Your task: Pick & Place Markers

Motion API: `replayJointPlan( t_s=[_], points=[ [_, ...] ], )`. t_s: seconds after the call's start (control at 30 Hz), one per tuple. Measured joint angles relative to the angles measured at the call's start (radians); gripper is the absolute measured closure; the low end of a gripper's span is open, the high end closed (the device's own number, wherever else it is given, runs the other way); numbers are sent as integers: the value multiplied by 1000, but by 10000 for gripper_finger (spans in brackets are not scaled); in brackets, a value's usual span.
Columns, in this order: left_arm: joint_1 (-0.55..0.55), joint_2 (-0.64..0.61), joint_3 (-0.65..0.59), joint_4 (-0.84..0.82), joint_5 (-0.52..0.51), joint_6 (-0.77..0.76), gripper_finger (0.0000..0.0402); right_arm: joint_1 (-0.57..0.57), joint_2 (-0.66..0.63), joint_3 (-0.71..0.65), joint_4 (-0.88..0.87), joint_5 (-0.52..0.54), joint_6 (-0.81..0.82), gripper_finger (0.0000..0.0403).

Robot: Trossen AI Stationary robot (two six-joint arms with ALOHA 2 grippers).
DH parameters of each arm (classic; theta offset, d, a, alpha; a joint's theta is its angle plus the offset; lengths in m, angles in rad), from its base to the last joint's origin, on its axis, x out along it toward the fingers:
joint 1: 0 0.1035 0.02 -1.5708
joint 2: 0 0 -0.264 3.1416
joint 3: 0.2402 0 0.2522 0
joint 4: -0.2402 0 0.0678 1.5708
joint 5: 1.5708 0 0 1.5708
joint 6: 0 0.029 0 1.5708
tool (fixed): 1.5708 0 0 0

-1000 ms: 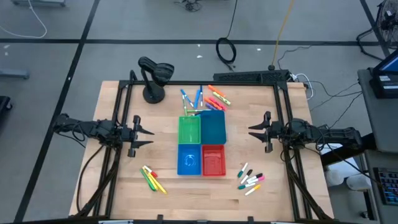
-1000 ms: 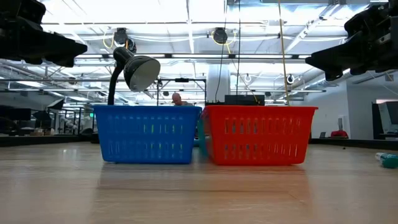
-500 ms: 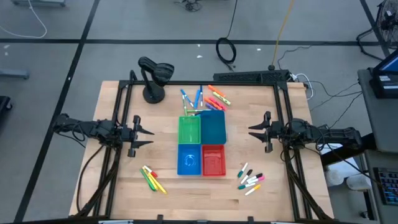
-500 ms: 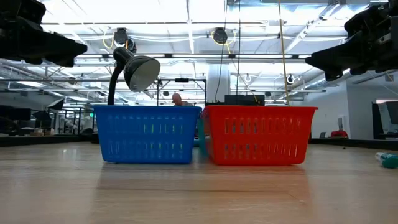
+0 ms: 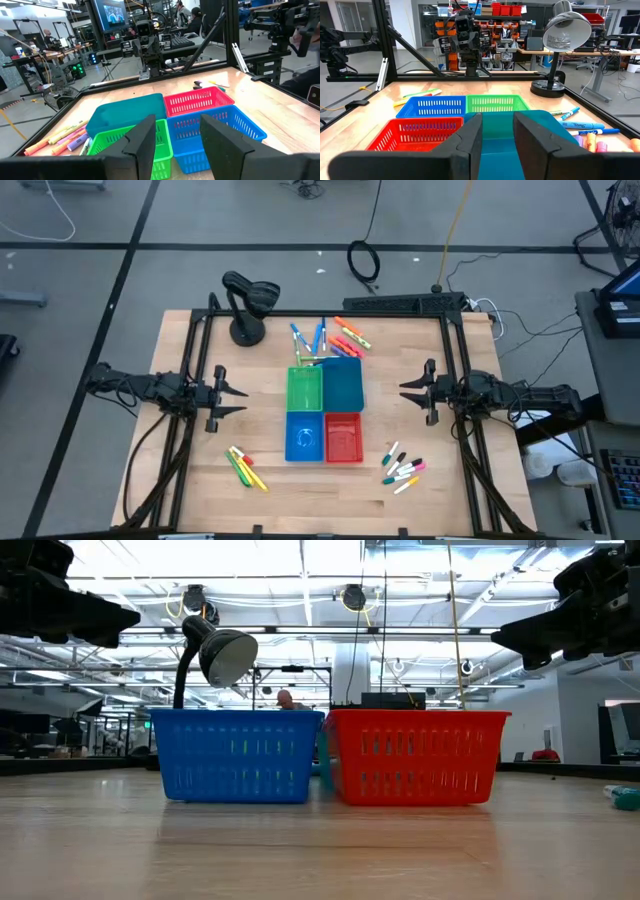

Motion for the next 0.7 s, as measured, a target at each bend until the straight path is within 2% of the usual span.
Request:
replayJointPlan(
  t_s=[0.27,0.47,0.7],
  points=[
    [0,0,0,0,0,0,243,0,0,0,4,-6,13,307],
    [0,0,0,0,0,0,243,1,1,0,34,-5,309,307],
    [0,0,0,0,0,0,243,1,1,0,75,-14,344,307]
  ],
)
